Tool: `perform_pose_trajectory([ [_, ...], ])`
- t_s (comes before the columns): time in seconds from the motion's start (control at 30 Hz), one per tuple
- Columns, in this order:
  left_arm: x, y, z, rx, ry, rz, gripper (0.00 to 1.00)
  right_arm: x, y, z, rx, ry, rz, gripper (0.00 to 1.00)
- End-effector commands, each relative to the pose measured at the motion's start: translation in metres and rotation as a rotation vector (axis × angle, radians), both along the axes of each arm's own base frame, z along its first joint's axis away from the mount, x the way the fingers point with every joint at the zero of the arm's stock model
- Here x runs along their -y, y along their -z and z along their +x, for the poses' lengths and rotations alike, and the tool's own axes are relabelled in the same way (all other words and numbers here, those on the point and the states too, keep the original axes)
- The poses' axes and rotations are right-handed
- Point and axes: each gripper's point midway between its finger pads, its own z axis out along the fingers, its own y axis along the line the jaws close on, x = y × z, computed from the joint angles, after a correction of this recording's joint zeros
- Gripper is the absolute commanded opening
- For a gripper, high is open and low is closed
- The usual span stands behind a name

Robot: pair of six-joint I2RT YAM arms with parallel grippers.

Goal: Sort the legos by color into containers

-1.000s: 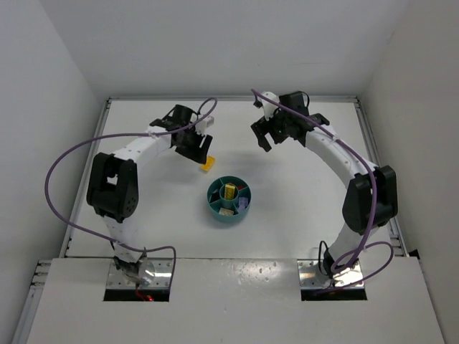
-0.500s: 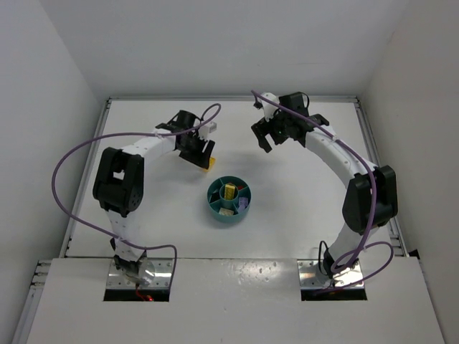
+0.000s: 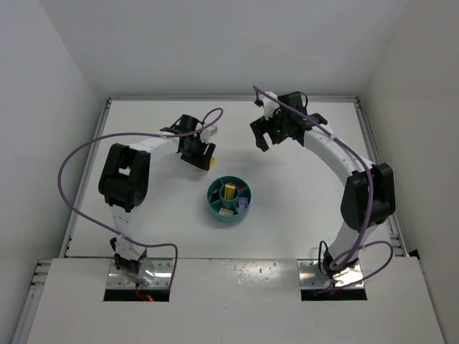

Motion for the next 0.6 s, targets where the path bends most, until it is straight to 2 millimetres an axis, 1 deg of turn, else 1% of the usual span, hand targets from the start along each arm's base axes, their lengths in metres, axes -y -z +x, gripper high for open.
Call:
perform_pose_trajectory([
  [0.0,0.009,0.006,0.01,0.022,-0.009,-0.02,0.65,-0.011,-0.014,0.012,0.014,0.035,0.085,0.9],
  [0.03,0.01,0.005,0.012,0.03,-0.008,-0.023,0.65,-0.012,-0.009,0.012,-0.004,0.048,0.092,0.92],
  [0.07,0.013,0.009,0.009,0.022,0.001,-0.02,0.64,-0.014,-0.013,0.013,-0.003,0.048,0.108,0.92],
  [0.13,0.013,0.013,0.008,0.013,0.001,-0.017,0.62,-0.016,-0.01,0.014,-0.018,0.075,0.133,0.92],
  [0.17,0.013,0.017,0.007,-0.001,-0.007,-0.017,0.59,-0.017,-0.01,0.014,-0.028,0.09,0.147,0.92],
  [0.2,0.013,0.017,0.007,-0.001,-0.007,-0.017,0.57,-0.018,-0.006,0.014,-0.047,0.109,0.159,0.92],
  [0.23,0.017,0.017,0.006,-0.001,0.002,-0.017,0.55,-0.021,-0.008,0.014,-0.059,0.141,0.19,0.92],
  [0.27,0.016,0.021,0.005,-0.009,0.002,-0.014,0.5,-0.023,-0.008,0.013,-0.073,0.149,0.212,0.92],
  [0.3,0.016,0.021,0.005,-0.009,0.002,-0.014,0.48,-0.027,-0.005,0.011,-0.097,0.153,0.232,0.92],
  [0.33,0.017,0.021,0.007,-0.001,0.002,-0.017,0.44,-0.027,-0.007,0.013,-0.112,0.185,0.269,0.92],
  [0.37,0.017,0.023,0.006,-0.001,0.002,-0.017,0.41,-0.031,-0.008,0.01,-0.131,0.184,0.296,0.92],
  [0.4,0.017,0.018,0.007,0.009,0.002,-0.021,0.36,-0.035,-0.006,0.011,-0.156,0.206,0.33,0.92],
  [0.43,0.018,0.02,0.005,0.008,0.006,-0.029,0.33,-0.04,-0.007,0.008,-0.178,0.202,0.358,0.92],
  [0.47,0.02,0.013,0.005,0.027,0.011,-0.044,0.29,-0.038,-0.008,0.008,-0.194,0.217,0.381,0.92],
  [0.5,0.021,0.01,0.007,0.044,0.012,-0.05,0.27,-0.045,-0.003,0.004,-0.238,0.224,0.421,0.92],
  [0.53,0.021,0.01,0.002,0.043,0.017,-0.059,0.26,-0.048,0.0,0.002,-0.266,0.225,0.44,0.92],
  [0.57,0.023,0.007,0.0,0.048,0.025,-0.075,0.25,-0.048,0.001,0.001,-0.286,0.233,0.464,0.92],
])
